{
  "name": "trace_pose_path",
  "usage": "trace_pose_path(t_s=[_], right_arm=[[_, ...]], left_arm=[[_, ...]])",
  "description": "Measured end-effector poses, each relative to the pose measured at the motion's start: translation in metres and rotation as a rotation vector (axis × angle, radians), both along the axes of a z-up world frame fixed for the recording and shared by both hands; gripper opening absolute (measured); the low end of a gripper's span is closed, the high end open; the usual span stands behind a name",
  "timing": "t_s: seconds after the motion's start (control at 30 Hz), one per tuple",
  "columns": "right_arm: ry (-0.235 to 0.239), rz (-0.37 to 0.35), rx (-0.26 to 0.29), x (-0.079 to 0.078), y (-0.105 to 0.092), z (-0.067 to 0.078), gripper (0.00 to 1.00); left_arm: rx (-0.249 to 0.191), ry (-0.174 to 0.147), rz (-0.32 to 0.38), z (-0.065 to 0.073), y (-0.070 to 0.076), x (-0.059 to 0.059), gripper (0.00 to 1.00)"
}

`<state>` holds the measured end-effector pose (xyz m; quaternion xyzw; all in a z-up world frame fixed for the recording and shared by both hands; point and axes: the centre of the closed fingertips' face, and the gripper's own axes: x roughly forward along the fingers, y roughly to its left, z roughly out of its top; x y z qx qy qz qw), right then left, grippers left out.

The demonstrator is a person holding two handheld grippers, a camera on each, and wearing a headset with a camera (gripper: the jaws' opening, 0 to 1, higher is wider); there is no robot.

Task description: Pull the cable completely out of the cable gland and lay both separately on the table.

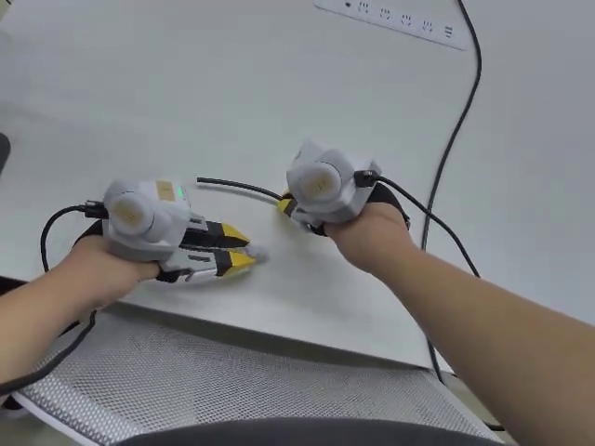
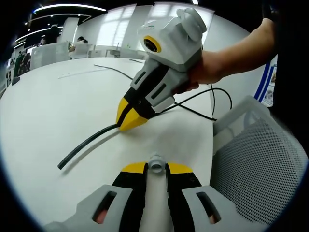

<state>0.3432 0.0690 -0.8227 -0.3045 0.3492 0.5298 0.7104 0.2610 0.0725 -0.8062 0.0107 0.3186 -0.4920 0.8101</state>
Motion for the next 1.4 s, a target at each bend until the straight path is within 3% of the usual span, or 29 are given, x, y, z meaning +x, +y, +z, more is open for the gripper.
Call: trace_pose_path(t_s=[0.33, 0.73, 0.9, 0.97, 1.07, 1.4], right_arm=[[-0.006, 0.006, -0.017, 0.002, 0.000, -0.004, 0.00], [-0.013, -0.001, -0.028, 0.002, 0.000, -0.001, 0.02], [-0.026, -0.016, -0.009, 0.007, -0.001, 0.009, 0.07], [0.000, -0.036, 0.026, 0.006, 0.001, 0.014, 0.10], [-0.021, -0.030, 0.037, 0.008, -0.001, 0.022, 0.14], [-0.025, -0.084, 0.138, 0.016, -0.013, 0.062, 0.26]], left_arm=[[0.046, 0.003, 0.022, -0.005, 0.007, 0.003, 0.15], [0.062, 0.024, 0.047, -0.004, 0.010, 0.004, 0.16], [0.062, 0.029, 0.040, -0.003, 0.007, 0.002, 0.16], [0.057, 0.022, 0.046, -0.002, 0.007, 0.004, 0.18], [0.049, 0.022, 0.062, 0.002, 0.006, 0.007, 0.22], [0.041, 0.016, 0.095, 0.017, 0.011, 0.008, 0.30]])
